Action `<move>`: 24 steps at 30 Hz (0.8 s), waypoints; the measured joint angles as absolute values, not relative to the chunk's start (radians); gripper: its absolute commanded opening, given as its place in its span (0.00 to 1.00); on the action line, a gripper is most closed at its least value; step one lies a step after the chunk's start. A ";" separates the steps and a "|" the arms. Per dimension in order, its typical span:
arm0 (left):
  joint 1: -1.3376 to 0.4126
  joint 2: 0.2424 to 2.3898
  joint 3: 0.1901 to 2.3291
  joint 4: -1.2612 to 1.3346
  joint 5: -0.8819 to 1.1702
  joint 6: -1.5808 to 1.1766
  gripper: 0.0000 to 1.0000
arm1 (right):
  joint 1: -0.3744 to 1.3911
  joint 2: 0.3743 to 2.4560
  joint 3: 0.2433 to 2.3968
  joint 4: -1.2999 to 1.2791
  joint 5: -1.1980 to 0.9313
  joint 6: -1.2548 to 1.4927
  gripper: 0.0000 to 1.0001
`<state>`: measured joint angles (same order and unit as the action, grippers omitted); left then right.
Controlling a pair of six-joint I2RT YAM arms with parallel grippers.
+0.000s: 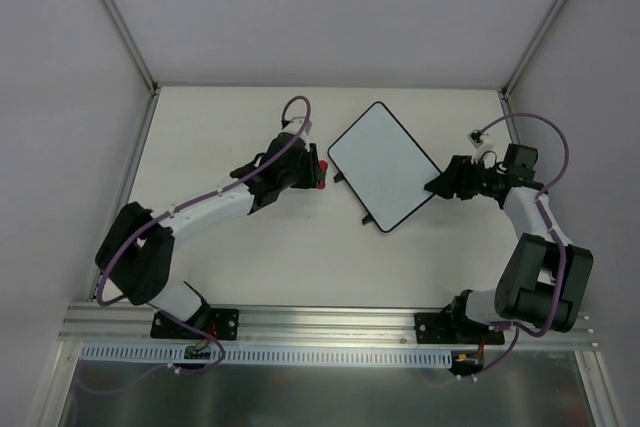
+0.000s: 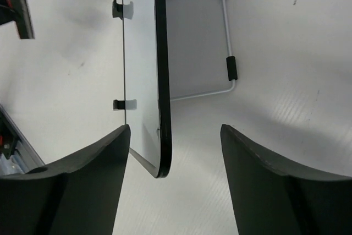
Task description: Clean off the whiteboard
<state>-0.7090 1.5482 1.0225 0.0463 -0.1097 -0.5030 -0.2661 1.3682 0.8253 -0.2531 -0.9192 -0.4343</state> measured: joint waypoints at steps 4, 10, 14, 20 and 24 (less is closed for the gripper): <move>-0.661 1.408 0.923 -0.020 -0.146 -0.456 0.00 | -0.266 1.364 0.819 -0.263 -0.892 -0.436 0.91; -0.563 1.253 0.744 -0.104 -0.167 -0.434 0.00 | -0.295 1.266 0.829 -0.301 -0.830 -0.410 0.99; -0.477 1.167 0.616 -0.164 -0.168 -0.430 0.04 | -0.319 1.178 0.925 -0.402 -0.717 -0.398 0.99; -0.409 1.131 0.510 -0.212 -0.150 -0.460 0.12 | -0.350 1.038 1.151 -0.531 -0.484 -0.372 0.99; -0.409 1.177 0.511 -0.215 -0.139 -0.492 0.44 | -0.350 0.910 1.223 -0.557 -0.362 -0.329 0.99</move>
